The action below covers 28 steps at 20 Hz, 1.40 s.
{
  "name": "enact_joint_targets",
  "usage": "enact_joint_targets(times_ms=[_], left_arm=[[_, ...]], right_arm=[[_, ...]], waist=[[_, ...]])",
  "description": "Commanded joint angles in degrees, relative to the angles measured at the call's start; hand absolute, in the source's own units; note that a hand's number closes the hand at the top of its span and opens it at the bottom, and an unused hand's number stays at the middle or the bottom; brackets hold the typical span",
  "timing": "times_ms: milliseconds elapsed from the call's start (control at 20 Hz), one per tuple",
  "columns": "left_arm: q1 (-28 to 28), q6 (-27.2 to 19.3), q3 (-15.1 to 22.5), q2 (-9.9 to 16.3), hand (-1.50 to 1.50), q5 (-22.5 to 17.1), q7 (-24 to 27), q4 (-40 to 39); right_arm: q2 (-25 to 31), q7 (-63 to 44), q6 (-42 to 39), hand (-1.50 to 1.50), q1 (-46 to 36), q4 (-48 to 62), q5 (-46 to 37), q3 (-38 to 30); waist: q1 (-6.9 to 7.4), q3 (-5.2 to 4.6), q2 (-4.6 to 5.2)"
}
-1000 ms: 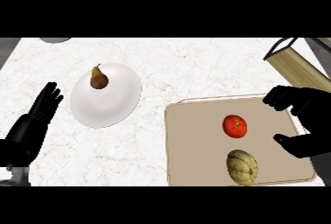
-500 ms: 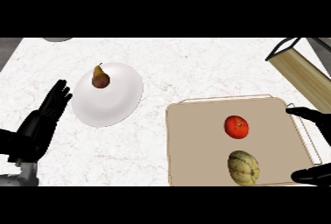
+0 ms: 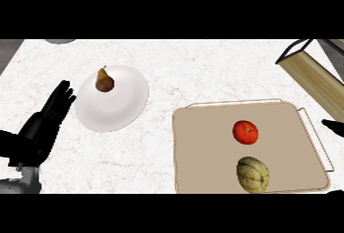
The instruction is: Pick the squash from the tray and place it in the tiered shelf
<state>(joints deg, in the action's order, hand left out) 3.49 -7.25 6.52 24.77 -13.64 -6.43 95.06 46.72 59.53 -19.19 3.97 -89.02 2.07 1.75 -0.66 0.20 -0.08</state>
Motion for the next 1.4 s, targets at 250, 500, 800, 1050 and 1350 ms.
enact_joint_targets(times_ms=[250,500,800,1050,1350], left_arm=[[0.7,1.9,-1.3,-0.1,0.00,0.0,-0.5,-1.2],[0.1,-0.7,0.7,-3.2,0.00,4.4,-0.4,-0.3],[2.9,0.3,-1.6,-3.4,0.00,4.4,-4.9,0.6],[0.2,2.7,-2.2,-5.4,0.00,5.4,-1.7,0.1],[1.3,2.7,-1.0,-8.2,0.00,8.6,1.8,-3.8]], right_arm=[[1.0,11.7,1.8,-1.50,2.0,-2.6,-8.8,3.1],[-2.6,7.9,11.7,-1.50,8.1,-8.1,-17.8,3.4],[-7.4,6.0,14.3,-1.50,9.1,-9.9,-23.6,5.8],[-10.7,-1.2,14.7,-1.50,7.6,-12.0,-31.2,7.9],[-10.3,-2.1,16.7,-1.50,13.1,-14.4,-39.1,8.3]], waist=[[0.58,-0.15,0.07],[0.19,-0.18,-0.05],[0.29,-0.17,0.00],[0.55,-0.20,0.05],[0.11,-0.21,0.06]])
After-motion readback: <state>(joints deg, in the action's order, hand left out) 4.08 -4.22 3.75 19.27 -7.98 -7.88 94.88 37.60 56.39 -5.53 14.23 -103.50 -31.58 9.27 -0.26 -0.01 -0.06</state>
